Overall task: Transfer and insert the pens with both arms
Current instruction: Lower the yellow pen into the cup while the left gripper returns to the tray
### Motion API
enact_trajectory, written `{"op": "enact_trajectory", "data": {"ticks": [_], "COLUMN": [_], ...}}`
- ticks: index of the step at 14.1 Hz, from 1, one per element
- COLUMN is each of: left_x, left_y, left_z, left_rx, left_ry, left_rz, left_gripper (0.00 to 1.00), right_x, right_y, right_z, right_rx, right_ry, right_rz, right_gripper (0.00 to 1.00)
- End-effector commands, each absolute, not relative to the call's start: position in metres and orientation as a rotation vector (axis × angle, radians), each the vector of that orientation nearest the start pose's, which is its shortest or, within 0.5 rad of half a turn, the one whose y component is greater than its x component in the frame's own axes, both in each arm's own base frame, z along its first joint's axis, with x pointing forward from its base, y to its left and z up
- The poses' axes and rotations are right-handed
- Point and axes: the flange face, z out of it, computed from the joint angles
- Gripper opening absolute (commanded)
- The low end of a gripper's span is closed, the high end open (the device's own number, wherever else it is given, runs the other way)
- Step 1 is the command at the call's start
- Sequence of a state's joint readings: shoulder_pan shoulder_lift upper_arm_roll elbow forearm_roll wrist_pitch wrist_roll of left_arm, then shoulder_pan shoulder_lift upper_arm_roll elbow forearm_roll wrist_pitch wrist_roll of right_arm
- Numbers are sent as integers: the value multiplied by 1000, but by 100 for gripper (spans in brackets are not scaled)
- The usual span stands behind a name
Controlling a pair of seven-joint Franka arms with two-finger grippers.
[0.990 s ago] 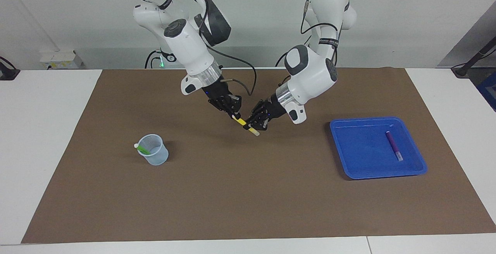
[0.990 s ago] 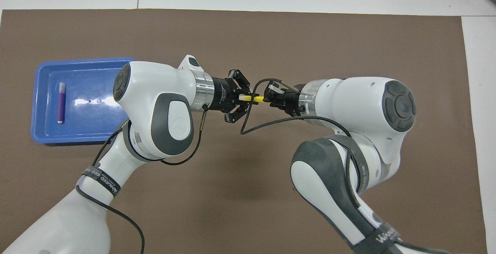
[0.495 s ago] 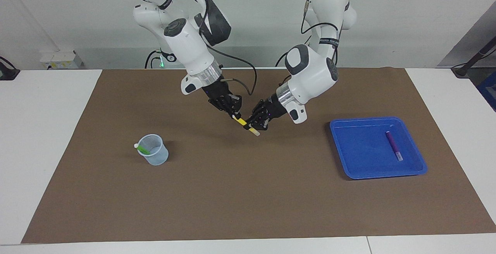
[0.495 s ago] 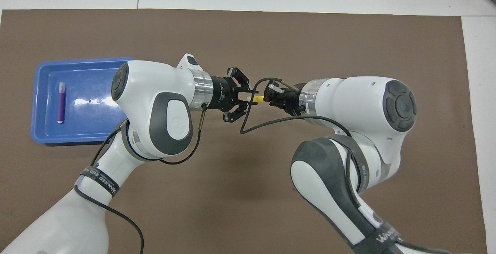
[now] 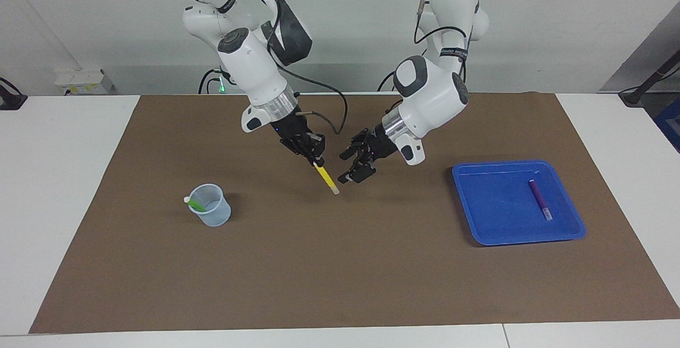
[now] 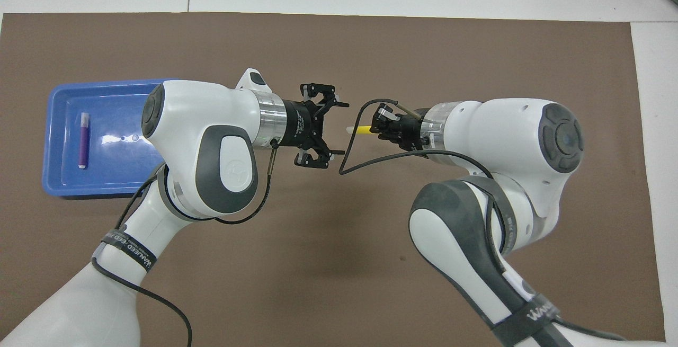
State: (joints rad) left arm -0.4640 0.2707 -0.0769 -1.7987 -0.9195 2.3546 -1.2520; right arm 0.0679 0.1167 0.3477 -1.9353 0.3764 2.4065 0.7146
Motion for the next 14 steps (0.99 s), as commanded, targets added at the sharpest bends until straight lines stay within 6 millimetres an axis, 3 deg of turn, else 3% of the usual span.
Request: {"op": "enact_trajectory", "data": {"ticks": [1,3,5,8,11,14], "left_x": [555,550,554,565,575,583], "left_y": [-337,-331,-309,-257,-209,-183], "left_z": [443,445,444,440,437,435], "left_rx": [2034,2048,2148,2507,2722,2975], "left_ry": [1284,1278,1242,947,637,353], "left_rz": [-452,-457,-439,-324,-232,-71], "left_gripper": [100,100,100,100,100,100], "right_x": [577,578,575,572,571,571], "right_y": [209,179,149,100,62,27], "right_z": [490,504,512,518,540,540], "right_rx": [-2604,-2674,-2783,-2897,-2971,-3063], "right_ry": [660,613,538,386,270,127], "right_rz": [-124,-104,-107,-78,-47,-54], "right_gripper": [0,0,0,0,0,0]}}
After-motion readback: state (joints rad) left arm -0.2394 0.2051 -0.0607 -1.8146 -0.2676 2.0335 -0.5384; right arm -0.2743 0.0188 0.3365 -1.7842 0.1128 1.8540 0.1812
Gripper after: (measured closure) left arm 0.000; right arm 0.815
